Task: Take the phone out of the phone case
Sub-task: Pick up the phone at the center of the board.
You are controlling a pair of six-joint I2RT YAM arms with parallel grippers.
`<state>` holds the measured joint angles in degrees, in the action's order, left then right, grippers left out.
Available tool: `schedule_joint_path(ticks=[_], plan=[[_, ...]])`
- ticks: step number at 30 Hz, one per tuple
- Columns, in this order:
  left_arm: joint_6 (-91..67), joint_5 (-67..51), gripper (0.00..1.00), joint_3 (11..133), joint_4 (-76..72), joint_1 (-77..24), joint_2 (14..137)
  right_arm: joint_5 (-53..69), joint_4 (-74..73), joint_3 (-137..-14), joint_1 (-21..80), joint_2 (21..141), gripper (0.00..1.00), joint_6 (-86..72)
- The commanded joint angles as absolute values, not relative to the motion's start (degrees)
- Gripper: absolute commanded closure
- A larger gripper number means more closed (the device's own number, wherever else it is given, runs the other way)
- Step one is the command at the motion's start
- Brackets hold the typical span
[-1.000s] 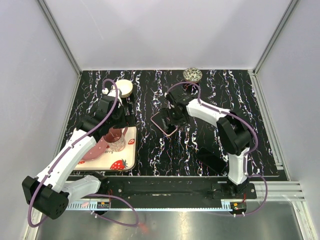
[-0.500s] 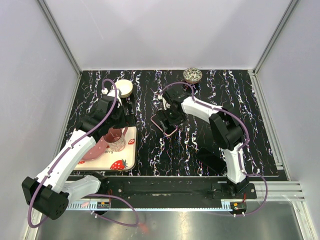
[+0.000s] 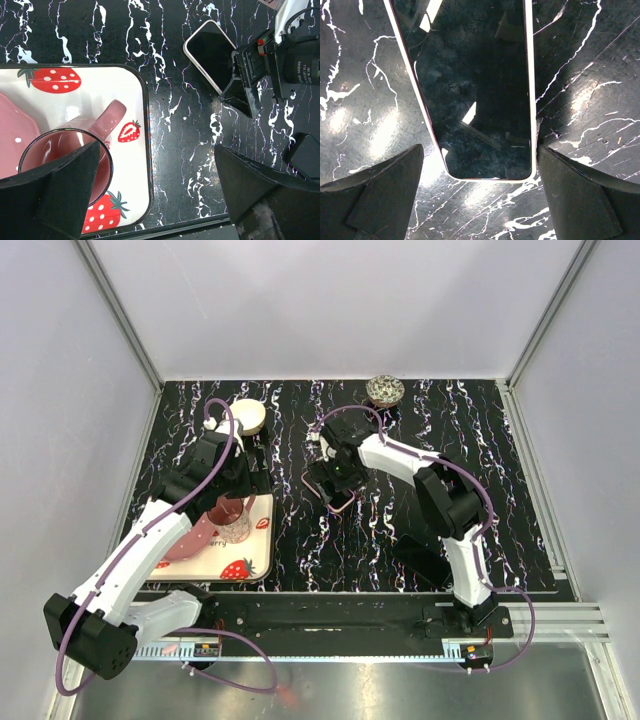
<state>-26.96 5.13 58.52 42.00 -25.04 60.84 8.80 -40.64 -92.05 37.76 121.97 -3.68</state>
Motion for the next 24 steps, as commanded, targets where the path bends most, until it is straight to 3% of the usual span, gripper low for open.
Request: schedule_joint_path(ticks=[1,5,10,17,24], plan=[[-28.38,5.18,0.01,60.03,41.04,-24.70,60.73,0.37,-40.87,-92.03,40.07,125.50,0.00,-4.74],[-30.23,5.71,0.01,59.94,40.25,-24.26,60.73,-6.50,-40.78,-91.23,41.74,126.47,0.00,-5.10],[-31.90,5.80,0.01,63.71,41.13,-23.91,63.89,-5.80,-38.77,-89.04,41.66,126.21,0.02,-7.03],[-35.06,3.79,0.01,69.08,42.19,-22.94,70.21,-1.42,-38.59,-88.42,41.75,124.98,0.31,-13.79],[-37.09,-5.70,0.01,73.74,42.19,-22.24,80.67,1.58,-36.21,-84.91,41.66,121.38,0.38,-18.89]])
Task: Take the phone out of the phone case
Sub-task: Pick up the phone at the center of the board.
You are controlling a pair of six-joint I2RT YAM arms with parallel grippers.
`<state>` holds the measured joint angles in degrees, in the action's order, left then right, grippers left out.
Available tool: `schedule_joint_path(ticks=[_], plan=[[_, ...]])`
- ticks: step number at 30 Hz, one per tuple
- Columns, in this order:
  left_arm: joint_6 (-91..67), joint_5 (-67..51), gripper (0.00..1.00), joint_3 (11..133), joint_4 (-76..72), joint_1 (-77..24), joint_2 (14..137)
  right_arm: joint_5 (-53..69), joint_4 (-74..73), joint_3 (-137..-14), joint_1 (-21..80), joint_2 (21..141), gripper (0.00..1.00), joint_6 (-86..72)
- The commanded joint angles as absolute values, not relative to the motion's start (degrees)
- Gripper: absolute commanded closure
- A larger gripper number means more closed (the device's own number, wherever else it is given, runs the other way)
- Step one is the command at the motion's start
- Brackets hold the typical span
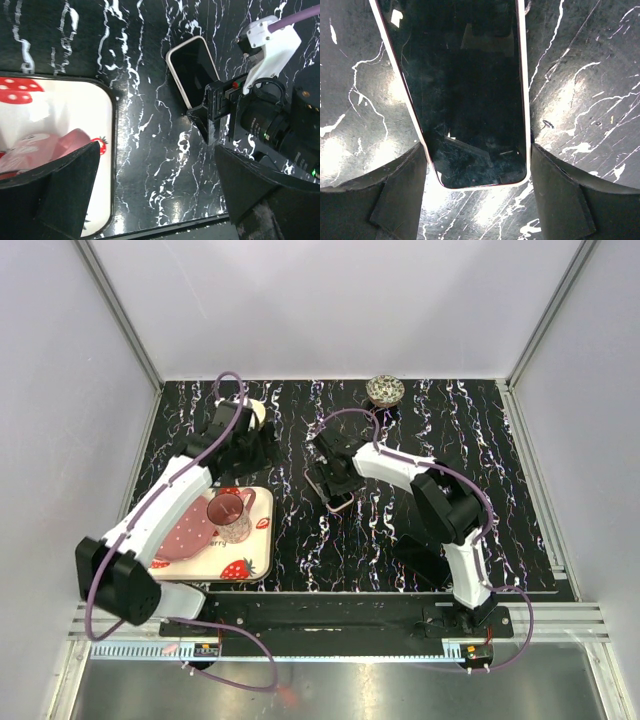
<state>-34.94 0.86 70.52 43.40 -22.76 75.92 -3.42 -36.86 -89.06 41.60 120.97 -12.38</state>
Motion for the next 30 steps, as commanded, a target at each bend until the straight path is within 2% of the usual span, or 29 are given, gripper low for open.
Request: schedule_joint_path(ticks=[1,16,30], plan=[[-37.87,-7.45,0.01,74.09,42.27,-21.98,82.86,1.93,-35.43,-83.77,41.66,120.07,0.39,-19.51],[-44.02,-21.52,0.01,69.88,31.91,-21.62,95.88,11.86,-26.37,-73.66,40.87,111.63,0.45,-29.09],[-51.67,-23.73,0.06,68.56,21.02,-21.80,105.20,18.72,-18.20,-66.01,39.82,106.88,0.48,-35.06]])
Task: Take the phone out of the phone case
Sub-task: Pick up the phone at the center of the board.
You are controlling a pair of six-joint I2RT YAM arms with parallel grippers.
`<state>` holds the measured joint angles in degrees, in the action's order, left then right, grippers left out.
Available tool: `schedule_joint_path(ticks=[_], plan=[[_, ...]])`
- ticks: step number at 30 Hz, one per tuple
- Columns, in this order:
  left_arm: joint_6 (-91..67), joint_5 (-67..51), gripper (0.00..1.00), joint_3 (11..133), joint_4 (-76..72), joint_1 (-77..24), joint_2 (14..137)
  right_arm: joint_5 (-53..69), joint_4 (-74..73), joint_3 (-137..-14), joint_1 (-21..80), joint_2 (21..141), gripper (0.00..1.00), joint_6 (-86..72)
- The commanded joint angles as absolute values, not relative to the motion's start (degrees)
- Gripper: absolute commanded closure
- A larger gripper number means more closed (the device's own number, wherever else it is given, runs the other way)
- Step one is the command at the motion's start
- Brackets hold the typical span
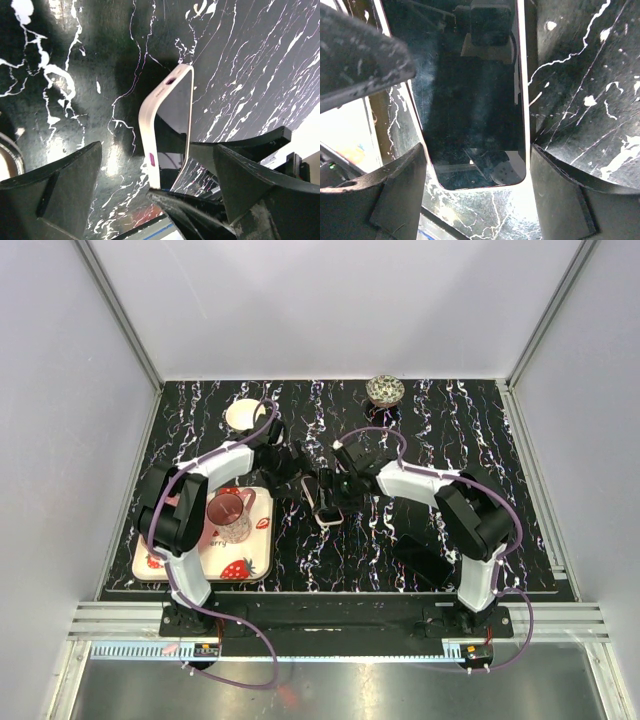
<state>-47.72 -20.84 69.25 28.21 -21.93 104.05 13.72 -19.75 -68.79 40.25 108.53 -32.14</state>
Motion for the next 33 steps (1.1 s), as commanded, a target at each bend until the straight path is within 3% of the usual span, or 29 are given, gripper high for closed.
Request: schedule_joint_path(ticks=[1,15,23,24,26,28,30,33], plan=[[-52.11,-23.99,0.07,68.64,20.66,-21.80,105.99,19.85,-17.67,-65.31,39.73,106.61,0.48,-35.76],[-53.61,-24.26,0.18,71.01,17.23,-25.83,109.94,27.59,-10.20,-63.63,37.97,104.94,0.52,-40.69],[-54.31,-22.68,0.65,70.66,17.84,-26.98,110.39,26.46,-8.88,-61.61,37.62,102.39,0.52,-42.98],[-54.23,-23.02,0.82,70.75,17.84,-26.98,110.13,26.37,-8.88,-61.26,37.36,102.13,0.50,-43.24],[-53.97,-23.29,1.00,71.36,18.37,-26.90,109.52,25.84,-8.88,-60.82,37.18,101.78,0.30,-43.68],[-52.66,-24.08,1.00,71.98,18.81,-26.63,108.20,25.40,-8.79,-59.77,36.30,99.85,0.08,-44.82],[-51.07,-25.22,1.00,73.03,19.33,-25.67,106.19,24.61,-8.96,-58.19,35.77,96.09,0.02,-45.52],[-49.40,-28.81,1.00,74.44,18.73,-23.38,102.41,23.56,-9.23,-56.61,34.89,89.07,0.00,-46.05]])
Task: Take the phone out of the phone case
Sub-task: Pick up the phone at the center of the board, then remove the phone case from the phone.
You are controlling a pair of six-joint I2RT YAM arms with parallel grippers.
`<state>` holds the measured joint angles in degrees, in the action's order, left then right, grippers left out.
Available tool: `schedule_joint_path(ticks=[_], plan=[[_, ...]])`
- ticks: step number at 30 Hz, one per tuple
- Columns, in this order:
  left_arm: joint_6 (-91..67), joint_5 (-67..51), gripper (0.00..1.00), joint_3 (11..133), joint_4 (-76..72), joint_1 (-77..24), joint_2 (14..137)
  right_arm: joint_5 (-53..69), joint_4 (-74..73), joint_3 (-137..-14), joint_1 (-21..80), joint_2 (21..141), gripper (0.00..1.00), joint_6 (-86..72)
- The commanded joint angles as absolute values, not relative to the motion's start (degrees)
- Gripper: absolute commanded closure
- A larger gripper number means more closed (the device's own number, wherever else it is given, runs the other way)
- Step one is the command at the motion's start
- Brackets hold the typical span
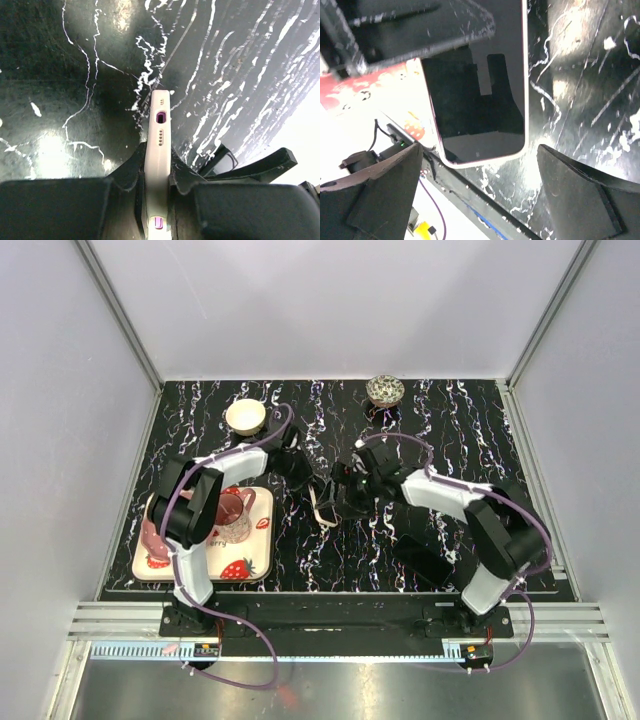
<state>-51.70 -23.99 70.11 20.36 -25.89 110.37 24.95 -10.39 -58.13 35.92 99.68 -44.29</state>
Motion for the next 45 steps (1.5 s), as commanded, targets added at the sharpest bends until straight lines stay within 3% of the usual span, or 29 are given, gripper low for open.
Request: schedule_joint_path(ticks=[1,4,7,11,14,15,19,23,28,45], plan=[[-49.22,-29.96,1.00,74.70,18.11,-22.77,101.44,22.77,-9.49,-56.25,34.20,87.29,0.00,-46.05],[-50.18,-35.93,1.00,74.88,11.54,-20.66,97.66,18.39,-9.58,-54.85,33.58,79.91,0.00,-44.30],[-57.46,-44.02,1.00,71.73,-5.66,-20.04,95.28,12.05,-3.53,-49.32,33.31,72.35,0.00,-45.17],[-68.01,-51.31,1.00,68.83,-27.13,-20.04,95.62,12.65,3.68,-45.97,31.73,67.60,0.00,-48.25],[-76.97,-53.17,1.00,66.28,-41.89,-20.13,96.59,14.23,8.24,-44.48,31.38,66.54,0.18,-51.32],[-80.82,-53.35,1.00,65.83,-44.62,-20.13,96.85,15.11,9.48,-44.12,31.20,66.36,0.28,-53.24],[-87.36,-53.79,1.00,64.60,-54.74,-20.13,98.52,16.34,17.64,-40.53,30.59,65.92,0.42,-61.24],[-86.31,-53.53,1.00,64.60,-52.83,-20.04,98.18,16.44,35.98,-32.72,30.41,66.62,0.48,-70.65],[-85.26,-53.79,1.00,65.21,-51.16,-20.04,98.17,15.47,44.89,-30.06,30.32,67.06,0.49,-73.12],[-84.02,-53.88,1.00,65.39,-47.02,-18.55,97.47,14.86,46.05,-30.94,30.32,61.96,0.41,-68.46]])
